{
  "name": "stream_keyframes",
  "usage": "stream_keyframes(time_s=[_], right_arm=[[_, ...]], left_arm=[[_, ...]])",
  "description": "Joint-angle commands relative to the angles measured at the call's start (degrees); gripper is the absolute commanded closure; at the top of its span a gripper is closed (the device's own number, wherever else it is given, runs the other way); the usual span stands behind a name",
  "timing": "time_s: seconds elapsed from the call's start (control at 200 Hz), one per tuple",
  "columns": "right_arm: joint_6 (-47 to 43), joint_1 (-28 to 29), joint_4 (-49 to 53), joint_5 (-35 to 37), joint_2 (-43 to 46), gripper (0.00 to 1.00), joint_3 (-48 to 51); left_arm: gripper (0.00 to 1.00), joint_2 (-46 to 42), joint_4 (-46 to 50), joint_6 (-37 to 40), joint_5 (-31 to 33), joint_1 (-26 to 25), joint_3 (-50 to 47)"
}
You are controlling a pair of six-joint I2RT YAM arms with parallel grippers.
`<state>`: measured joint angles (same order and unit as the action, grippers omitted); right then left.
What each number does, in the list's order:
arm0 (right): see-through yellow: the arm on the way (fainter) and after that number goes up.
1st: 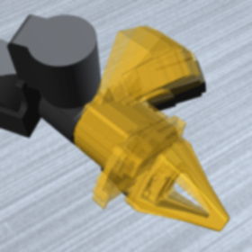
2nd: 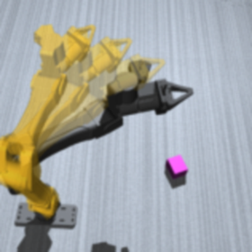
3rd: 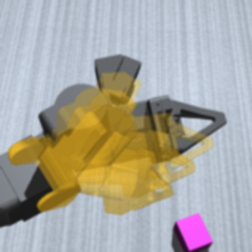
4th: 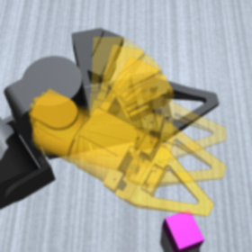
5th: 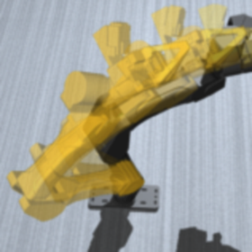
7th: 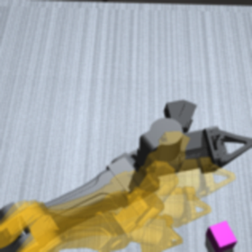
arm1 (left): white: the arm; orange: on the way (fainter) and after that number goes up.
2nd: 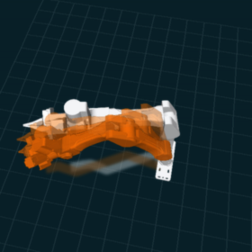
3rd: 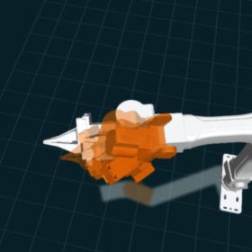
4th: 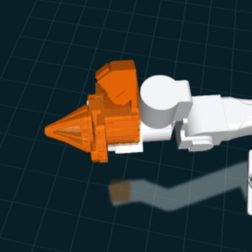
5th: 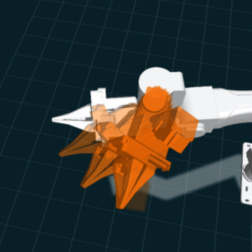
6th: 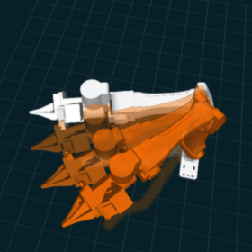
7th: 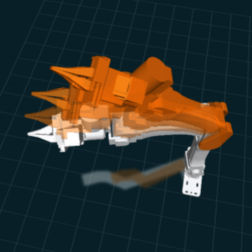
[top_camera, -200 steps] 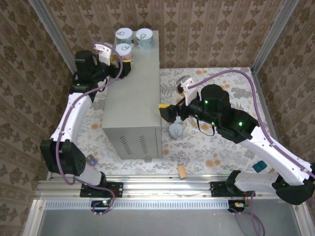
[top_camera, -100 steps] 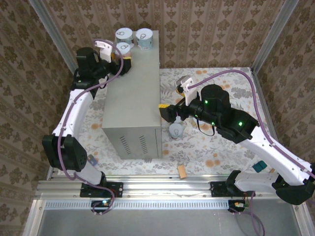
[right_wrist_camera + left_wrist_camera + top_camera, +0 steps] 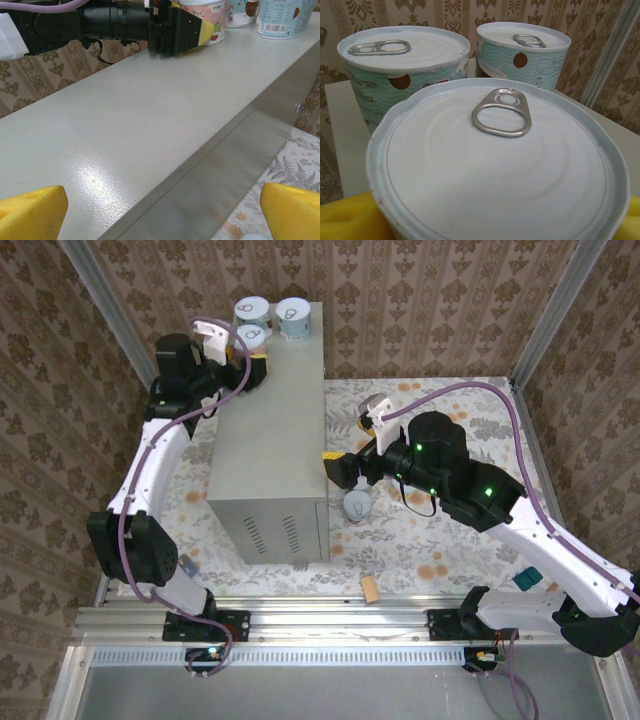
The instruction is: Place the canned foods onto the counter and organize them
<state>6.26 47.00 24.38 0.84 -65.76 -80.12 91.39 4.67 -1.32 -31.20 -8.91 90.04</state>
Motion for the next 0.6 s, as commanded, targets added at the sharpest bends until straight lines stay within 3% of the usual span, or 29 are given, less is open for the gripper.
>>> stream_keyframes(time_s=[0.0, 0.595], right_arm=[[0.57, -0.22, -0.74, 0.74, 0.72, 0.0, -0.35], [0.64, -0.17, -0.99, 0.91, 1.24, 0.0, 0.15]], left_arm=[[0.19, 1.51, 1.57, 0.4, -1.4, 0.38, 1.79], [0.18, 2.69, 2.19, 0.35, -1.87, 0.38, 2.81]])
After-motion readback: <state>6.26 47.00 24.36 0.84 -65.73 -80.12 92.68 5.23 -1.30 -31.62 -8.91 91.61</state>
